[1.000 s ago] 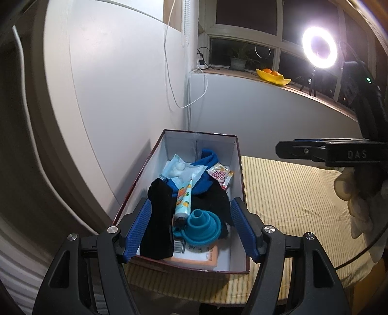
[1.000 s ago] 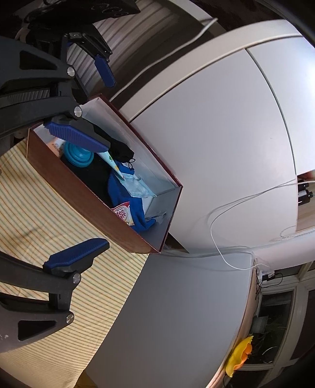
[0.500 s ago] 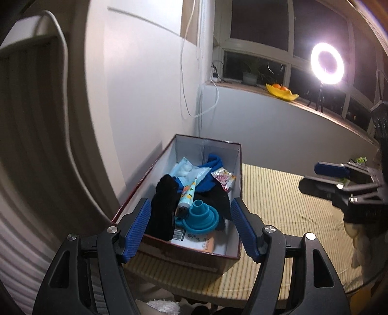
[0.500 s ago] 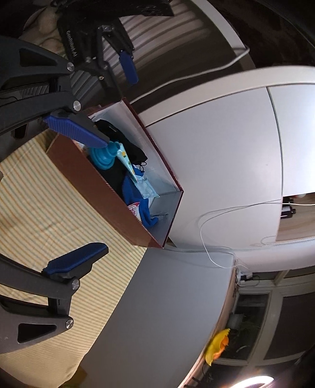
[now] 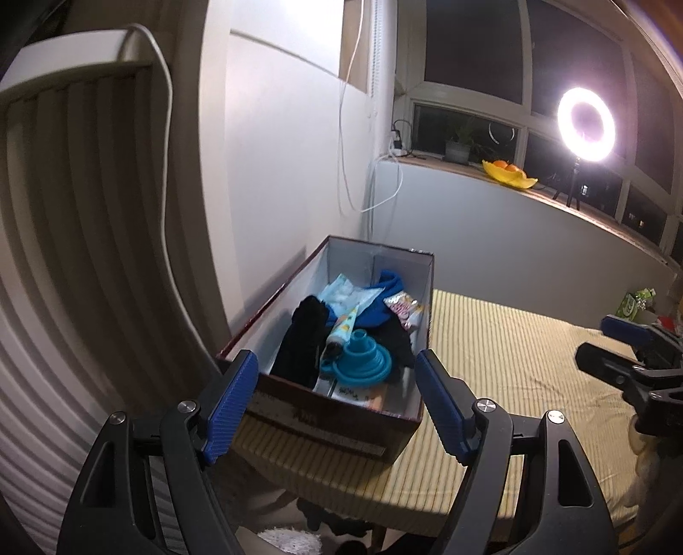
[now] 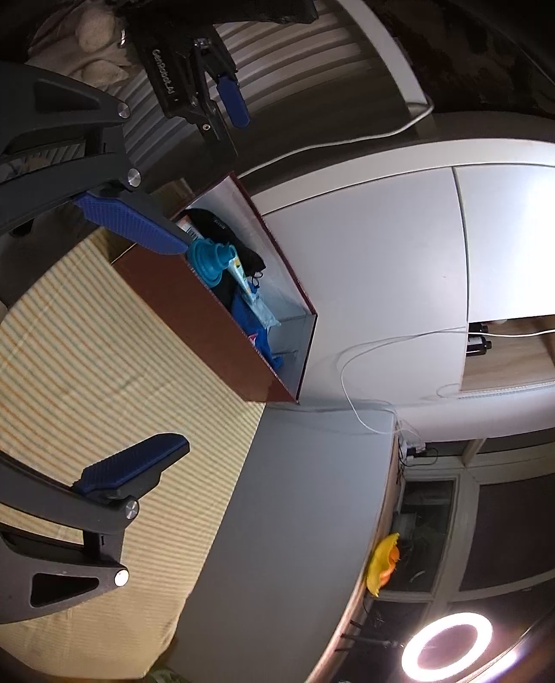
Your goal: Organize soft objects
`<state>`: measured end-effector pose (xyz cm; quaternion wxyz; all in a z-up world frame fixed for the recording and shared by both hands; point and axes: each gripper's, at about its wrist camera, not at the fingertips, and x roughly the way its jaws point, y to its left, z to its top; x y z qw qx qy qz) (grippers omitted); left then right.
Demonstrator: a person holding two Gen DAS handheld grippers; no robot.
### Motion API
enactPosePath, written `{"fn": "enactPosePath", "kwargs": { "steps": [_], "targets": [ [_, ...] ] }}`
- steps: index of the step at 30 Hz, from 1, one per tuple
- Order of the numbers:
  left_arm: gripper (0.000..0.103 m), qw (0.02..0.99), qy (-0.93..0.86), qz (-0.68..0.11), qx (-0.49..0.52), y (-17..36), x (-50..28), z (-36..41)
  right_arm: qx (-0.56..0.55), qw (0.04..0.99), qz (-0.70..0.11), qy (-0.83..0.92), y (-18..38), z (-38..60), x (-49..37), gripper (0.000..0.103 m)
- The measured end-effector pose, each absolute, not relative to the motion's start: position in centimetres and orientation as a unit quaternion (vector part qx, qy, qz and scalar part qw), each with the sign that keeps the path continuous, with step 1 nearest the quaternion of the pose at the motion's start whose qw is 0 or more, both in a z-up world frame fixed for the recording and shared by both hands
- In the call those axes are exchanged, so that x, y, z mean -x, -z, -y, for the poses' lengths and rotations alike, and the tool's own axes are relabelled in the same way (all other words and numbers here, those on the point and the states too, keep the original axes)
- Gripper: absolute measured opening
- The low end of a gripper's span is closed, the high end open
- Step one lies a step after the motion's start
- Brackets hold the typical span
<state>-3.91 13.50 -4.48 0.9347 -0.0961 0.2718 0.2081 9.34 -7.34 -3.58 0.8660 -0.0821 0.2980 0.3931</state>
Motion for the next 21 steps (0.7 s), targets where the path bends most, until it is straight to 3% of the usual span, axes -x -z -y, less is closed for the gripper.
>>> {"fn": "enactPosePath", "kwargs": {
  "steps": [21],
  "targets": [
    [0.076, 0.938, -0.199, -0.267, 0.094, 4.0, 4.7, -12.2, 0.095, 0.868, -0.299, -0.386, 4.5, 8.6, -8.7, 0.084]
  ]
}}
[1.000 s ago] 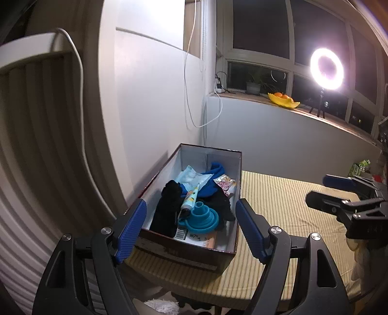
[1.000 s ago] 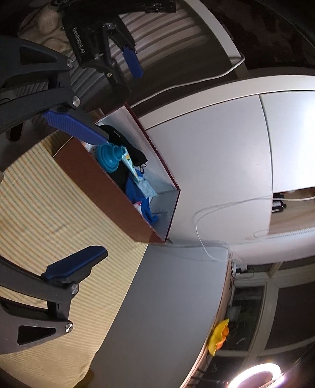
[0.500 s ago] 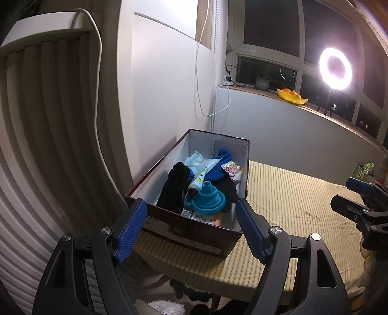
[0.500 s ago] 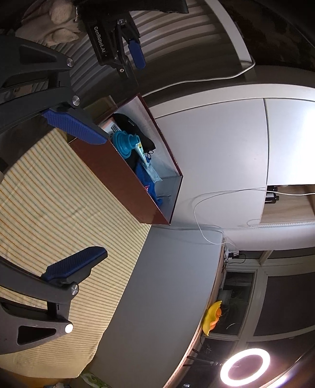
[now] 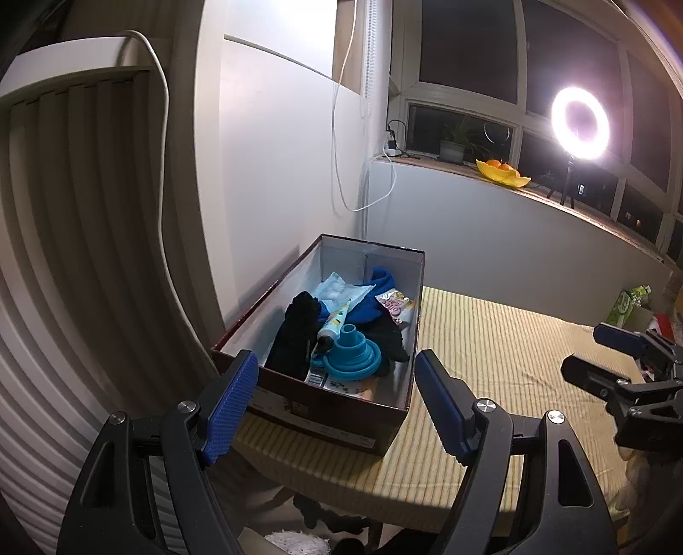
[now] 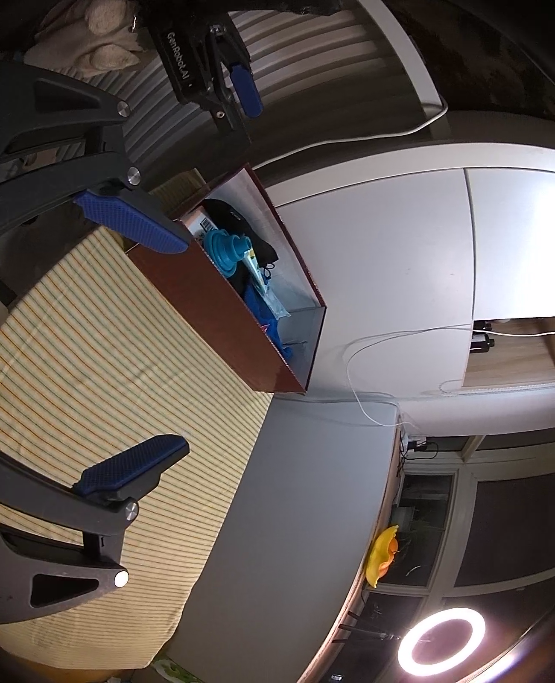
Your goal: Organize soft objects
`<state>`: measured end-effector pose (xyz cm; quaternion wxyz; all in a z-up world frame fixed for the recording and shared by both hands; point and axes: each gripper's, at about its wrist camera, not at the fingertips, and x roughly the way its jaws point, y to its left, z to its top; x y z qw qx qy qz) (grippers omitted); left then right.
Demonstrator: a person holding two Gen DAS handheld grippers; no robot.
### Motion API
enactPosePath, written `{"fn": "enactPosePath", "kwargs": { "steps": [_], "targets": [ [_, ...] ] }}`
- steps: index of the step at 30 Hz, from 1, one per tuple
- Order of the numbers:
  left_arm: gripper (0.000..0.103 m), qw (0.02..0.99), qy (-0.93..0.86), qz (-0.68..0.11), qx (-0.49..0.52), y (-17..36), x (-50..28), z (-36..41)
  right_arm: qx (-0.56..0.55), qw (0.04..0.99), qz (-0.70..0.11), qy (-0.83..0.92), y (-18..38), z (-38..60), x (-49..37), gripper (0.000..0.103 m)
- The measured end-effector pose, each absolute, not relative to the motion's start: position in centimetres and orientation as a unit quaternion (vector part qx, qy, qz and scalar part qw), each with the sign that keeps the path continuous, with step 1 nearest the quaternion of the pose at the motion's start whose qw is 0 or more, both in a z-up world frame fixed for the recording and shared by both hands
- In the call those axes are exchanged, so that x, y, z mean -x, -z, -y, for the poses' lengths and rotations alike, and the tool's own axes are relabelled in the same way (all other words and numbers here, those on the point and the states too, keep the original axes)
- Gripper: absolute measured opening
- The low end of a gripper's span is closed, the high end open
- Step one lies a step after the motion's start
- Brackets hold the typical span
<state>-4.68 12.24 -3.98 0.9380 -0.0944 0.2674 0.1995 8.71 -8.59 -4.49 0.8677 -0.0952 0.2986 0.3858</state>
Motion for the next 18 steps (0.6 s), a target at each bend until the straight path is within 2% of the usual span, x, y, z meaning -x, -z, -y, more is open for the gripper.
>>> {"fn": "enactPosePath", "kwargs": {
  "steps": [18],
  "targets": [
    [0.076, 0.939, -0.187, -0.274, 0.094, 4.02, 4.36, -11.72, 0.081, 0.869, -0.308, -0.379, 5.01, 9.46, -8.86, 0.085]
  ]
}}
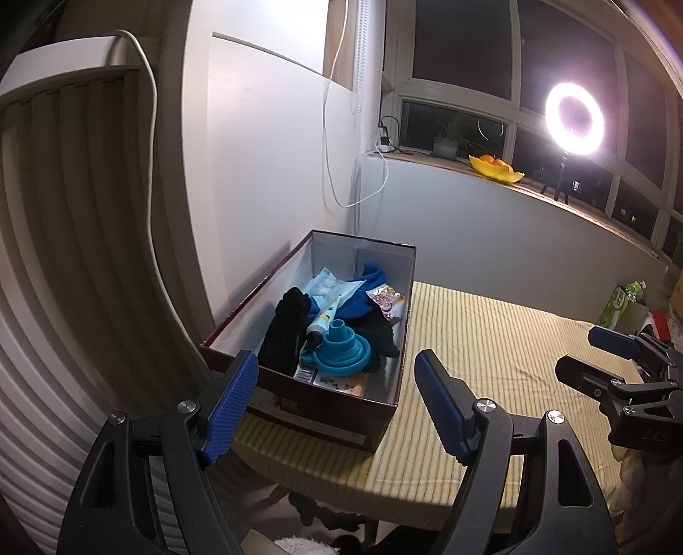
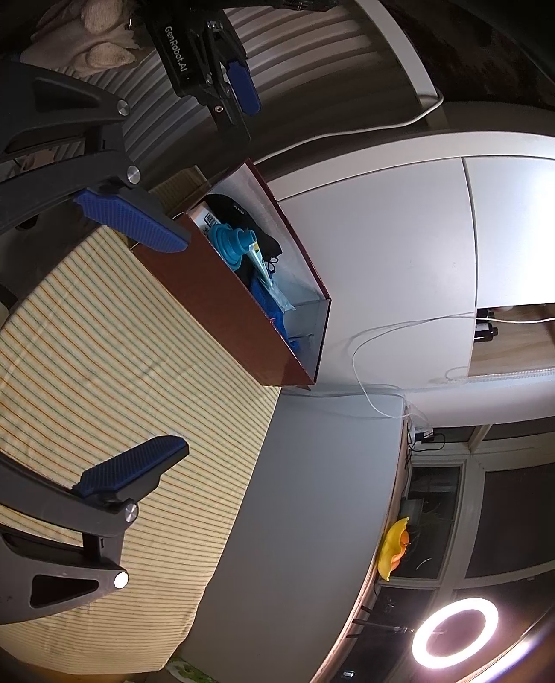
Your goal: Organize soft objects
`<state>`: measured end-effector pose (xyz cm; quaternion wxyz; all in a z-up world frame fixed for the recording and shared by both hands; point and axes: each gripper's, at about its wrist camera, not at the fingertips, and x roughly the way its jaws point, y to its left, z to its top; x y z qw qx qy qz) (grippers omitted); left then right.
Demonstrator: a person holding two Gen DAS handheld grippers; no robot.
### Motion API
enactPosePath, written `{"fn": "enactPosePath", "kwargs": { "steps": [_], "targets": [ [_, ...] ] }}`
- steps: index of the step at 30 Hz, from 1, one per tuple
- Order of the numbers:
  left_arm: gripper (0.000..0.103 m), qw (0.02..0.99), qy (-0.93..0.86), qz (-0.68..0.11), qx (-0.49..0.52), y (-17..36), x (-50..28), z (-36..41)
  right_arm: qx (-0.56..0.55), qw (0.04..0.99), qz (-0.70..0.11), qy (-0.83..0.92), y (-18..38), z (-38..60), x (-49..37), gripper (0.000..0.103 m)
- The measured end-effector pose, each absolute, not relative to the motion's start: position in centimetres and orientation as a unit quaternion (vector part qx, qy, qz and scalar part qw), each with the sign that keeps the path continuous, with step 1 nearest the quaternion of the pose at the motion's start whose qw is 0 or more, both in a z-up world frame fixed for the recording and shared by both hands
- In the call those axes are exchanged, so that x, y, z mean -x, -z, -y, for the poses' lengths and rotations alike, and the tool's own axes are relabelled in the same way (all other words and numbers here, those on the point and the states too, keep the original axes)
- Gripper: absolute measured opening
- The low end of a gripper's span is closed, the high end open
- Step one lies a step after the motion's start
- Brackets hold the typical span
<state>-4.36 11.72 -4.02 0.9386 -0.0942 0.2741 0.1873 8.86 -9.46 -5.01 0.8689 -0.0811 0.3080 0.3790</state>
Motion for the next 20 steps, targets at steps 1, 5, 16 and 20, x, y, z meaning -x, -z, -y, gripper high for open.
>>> {"fn": "enactPosePath", "kwargs": {
  "steps": [1, 5, 16, 20],
  "targets": [
    [0.076, 0.939, -0.186, -0.275, 0.094, 4.03, 4.31, -11.66, 0.081, 0.869, -0.308, -0.379, 5.01, 9.54, -8.87, 0.085],
    [0.076, 0.939, -0.185, -0.276, 0.092, 4.08, 4.21, -11.35, 0.079, 0.869, -0.310, -0.378, 5.16, 9.72, -8.93, 0.085],
    [0.076, 0.942, -0.183, -0.267, 0.090, 3.68, 4.33, -11.04, 0.076, 0.868, -0.311, -0.380, 5.27, 9.84, -8.93, 0.086],
    [0.076, 0.941, -0.186, -0.267, 0.090, 3.76, 4.22, -11.05, 0.076, 0.867, -0.315, -0.378, 5.59, 9.88, -9.06, 0.086]
  ]
}}
